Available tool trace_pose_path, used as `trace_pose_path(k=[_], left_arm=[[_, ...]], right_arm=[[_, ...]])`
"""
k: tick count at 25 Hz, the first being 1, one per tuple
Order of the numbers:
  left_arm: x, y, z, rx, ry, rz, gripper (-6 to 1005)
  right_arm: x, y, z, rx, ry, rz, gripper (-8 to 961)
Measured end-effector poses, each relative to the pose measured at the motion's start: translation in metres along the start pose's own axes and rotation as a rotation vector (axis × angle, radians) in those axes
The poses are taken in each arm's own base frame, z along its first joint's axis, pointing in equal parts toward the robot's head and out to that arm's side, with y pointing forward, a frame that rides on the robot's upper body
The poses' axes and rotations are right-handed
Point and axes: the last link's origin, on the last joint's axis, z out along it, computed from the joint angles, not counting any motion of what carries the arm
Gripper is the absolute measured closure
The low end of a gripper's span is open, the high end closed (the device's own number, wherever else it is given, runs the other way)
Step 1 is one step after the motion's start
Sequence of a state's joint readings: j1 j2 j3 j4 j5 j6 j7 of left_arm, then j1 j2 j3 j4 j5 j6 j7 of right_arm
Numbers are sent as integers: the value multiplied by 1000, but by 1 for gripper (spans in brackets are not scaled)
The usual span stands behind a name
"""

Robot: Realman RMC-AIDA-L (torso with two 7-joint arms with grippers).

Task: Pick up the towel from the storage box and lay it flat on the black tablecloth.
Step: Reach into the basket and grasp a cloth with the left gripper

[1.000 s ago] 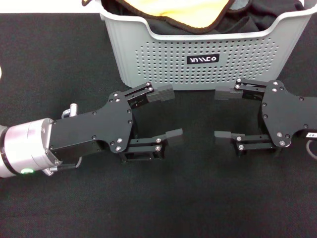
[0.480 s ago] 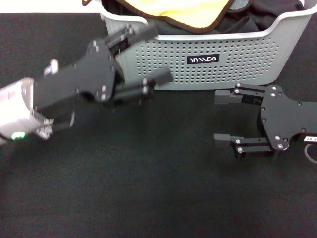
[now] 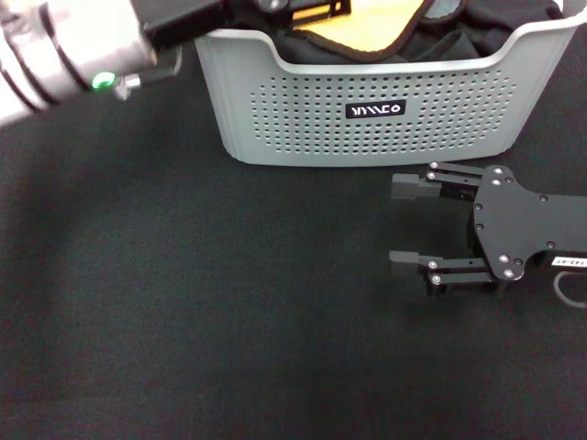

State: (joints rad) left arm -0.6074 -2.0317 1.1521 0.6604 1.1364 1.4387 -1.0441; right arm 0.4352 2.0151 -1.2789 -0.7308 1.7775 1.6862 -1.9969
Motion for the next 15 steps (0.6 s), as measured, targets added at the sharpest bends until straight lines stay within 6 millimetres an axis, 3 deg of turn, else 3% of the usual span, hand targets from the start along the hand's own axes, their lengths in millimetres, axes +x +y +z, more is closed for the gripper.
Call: trace_pose_path(k=[4, 15], left_arm=[[5, -20, 6, 68, -71, 74, 173], [-1, -58, -21, 190, -363, 115, 187]], right_arm=[[1, 0, 1, 0, 1, 3, 178], [3, -1, 0, 8, 8, -12, 179]])
